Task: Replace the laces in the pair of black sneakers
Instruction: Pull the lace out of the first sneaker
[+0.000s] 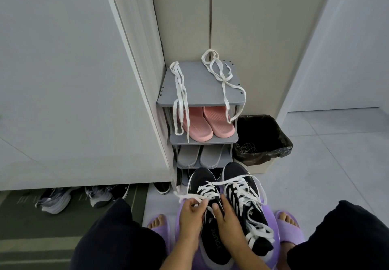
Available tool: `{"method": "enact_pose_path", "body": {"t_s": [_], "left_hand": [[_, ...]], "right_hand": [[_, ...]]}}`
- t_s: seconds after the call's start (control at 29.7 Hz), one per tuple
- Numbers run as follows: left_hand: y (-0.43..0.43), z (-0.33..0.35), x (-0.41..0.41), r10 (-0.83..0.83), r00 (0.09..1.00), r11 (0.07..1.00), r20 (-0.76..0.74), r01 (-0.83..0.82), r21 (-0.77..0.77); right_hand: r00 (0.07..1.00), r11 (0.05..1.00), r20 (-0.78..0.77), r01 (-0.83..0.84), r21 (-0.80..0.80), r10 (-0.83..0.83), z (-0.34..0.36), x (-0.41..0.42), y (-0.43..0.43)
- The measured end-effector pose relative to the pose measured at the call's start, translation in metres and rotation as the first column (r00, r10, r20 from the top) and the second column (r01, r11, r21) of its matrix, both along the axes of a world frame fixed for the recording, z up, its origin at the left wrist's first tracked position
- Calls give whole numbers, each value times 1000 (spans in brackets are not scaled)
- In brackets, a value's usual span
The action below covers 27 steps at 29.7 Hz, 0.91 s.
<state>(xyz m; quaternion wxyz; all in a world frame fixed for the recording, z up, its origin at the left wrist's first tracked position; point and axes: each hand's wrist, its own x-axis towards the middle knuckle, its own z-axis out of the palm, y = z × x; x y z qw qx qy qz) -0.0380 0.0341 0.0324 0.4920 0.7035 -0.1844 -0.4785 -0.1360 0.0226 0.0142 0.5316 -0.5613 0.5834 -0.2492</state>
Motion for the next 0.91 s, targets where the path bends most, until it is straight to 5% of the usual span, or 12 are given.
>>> {"method": "enact_pose_path", "body": {"t_s": [0.3, 0.47, 0.64, 0.91], "left_hand": [[-16, 31, 44, 123, 992, 967, 22, -115, -228], [4, -3, 25, -19, 999, 999, 35, 21, -47], [-4, -9, 17, -227, 927, 974, 299, 208, 94], [-11, -7, 12, -222, 906, 972, 361, 175, 158]], "right_hand": [[999, 1000, 32, 27, -6, -27, -2, 1, 0], [996, 996, 36, 86, -20, -85, 1, 12, 7], [998, 997, -11, 57, -59, -58, 4, 10, 13], [994, 995, -108, 5, -103, -16, 3, 11, 12]]}}
